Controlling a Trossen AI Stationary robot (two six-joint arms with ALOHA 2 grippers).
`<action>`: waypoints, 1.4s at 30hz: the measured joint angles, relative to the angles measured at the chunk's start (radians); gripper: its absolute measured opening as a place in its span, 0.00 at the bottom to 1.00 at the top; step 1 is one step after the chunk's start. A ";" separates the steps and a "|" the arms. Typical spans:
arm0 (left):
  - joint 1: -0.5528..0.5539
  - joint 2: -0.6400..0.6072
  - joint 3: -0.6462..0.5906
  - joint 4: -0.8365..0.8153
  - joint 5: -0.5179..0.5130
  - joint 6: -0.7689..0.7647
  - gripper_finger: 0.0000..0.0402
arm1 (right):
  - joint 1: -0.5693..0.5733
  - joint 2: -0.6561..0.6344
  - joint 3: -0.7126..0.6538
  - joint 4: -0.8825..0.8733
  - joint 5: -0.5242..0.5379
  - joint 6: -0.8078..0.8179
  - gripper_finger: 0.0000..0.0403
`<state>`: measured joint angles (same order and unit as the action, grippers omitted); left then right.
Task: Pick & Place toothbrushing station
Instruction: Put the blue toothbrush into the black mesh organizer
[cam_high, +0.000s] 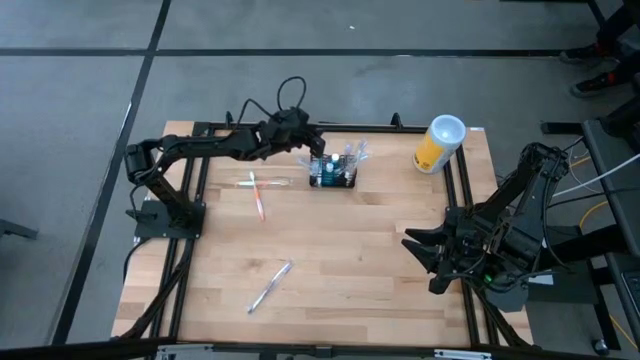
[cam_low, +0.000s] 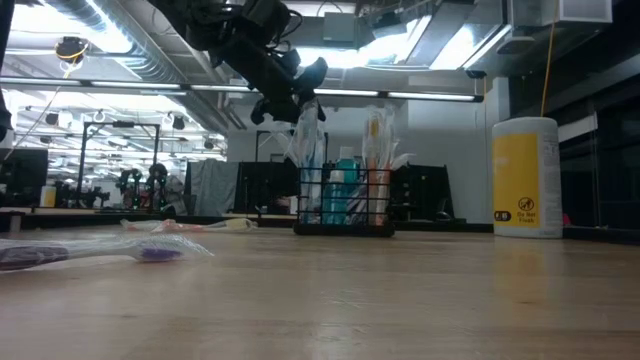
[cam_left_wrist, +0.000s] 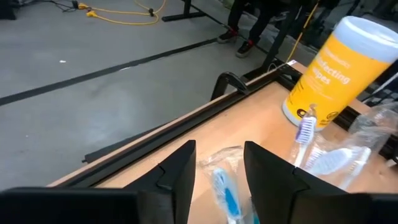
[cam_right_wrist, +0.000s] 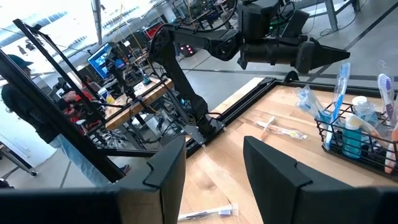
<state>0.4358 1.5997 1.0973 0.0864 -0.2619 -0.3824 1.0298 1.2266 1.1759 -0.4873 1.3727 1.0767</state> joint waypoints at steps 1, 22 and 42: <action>0.000 0.000 0.000 0.000 0.002 0.000 0.32 | 0.000 0.000 0.000 0.000 0.000 0.000 0.41; 0.039 0.035 0.000 0.045 0.051 -0.084 0.02 | 0.000 0.000 0.000 0.000 0.000 0.016 0.41; 0.007 0.030 0.000 0.191 0.083 -0.055 0.00 | 0.000 0.000 0.000 -0.001 0.000 0.015 0.41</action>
<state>0.4425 1.6299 1.0973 0.2771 -0.1791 -0.4378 1.0294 1.2266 1.1759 -0.4885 1.3724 1.0920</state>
